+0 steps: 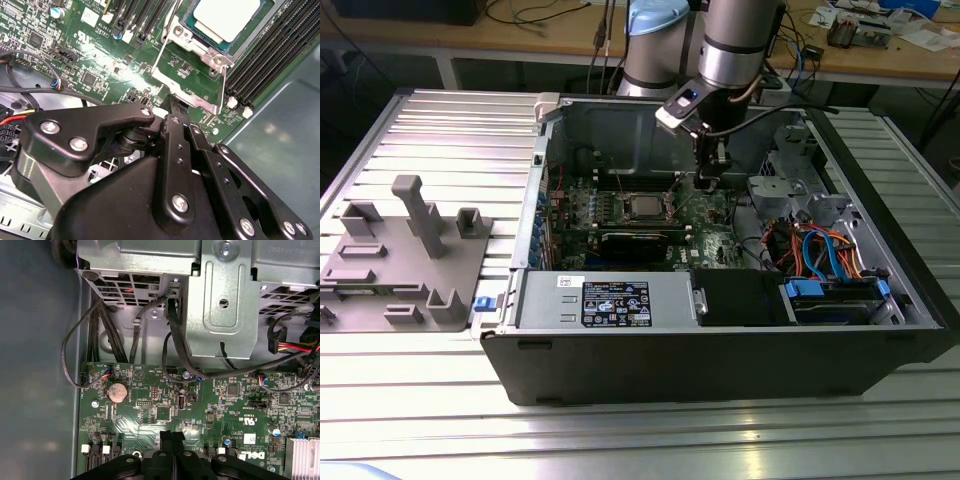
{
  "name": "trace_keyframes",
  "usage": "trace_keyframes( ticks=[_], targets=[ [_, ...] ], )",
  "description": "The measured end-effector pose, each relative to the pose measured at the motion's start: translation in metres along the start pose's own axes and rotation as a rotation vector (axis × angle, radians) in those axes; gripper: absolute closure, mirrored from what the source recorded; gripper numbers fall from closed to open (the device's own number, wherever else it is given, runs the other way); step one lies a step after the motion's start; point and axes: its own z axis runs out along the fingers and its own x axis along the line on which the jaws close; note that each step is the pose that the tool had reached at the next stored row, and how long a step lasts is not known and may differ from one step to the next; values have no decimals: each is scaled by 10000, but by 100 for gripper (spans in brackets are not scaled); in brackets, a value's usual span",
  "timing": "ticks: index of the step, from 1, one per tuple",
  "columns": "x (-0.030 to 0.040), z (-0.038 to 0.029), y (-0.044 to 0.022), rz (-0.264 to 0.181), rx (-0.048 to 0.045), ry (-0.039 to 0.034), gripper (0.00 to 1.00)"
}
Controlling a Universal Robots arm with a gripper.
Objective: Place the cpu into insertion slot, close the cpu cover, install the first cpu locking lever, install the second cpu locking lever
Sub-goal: 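Close the cpu cover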
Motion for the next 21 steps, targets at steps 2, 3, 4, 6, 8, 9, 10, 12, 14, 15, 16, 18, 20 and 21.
trace_keyframes(
  ticks=[2, 3, 4, 6, 8, 9, 10, 12, 14, 15, 16, 18, 20, 21],
  targets=[
    [0, 1, -6, 1, 0, 0, 89],
    [0, 2, -8, 1, 0, 0, 89],
    [1, 2, -11, 1, 0, 0, 89],
    [1, 3, -15, -1, 0, -1, 89],
    [1, 4, -20, 1, 0, 0, 89],
    [1, 5, -21, 0, 0, 0, 89],
    [1, 5, -23, 0, 0, 0, 89],
    [2, 6, -29, 1, 0, 0, 89],
    [2, 7, -35, 1, 0, 0, 89],
    [2, 8, -38, 1, 0, 0, 89],
    [2, 8, -41, 1, 0, 0, 89],
    [3, 9, -49, 1, 0, 0, 89],
    [3, 10, -54, 0, 0, 0, 89],
    [3, 11, -57, 0, 0, 0, 89]
  ],
)
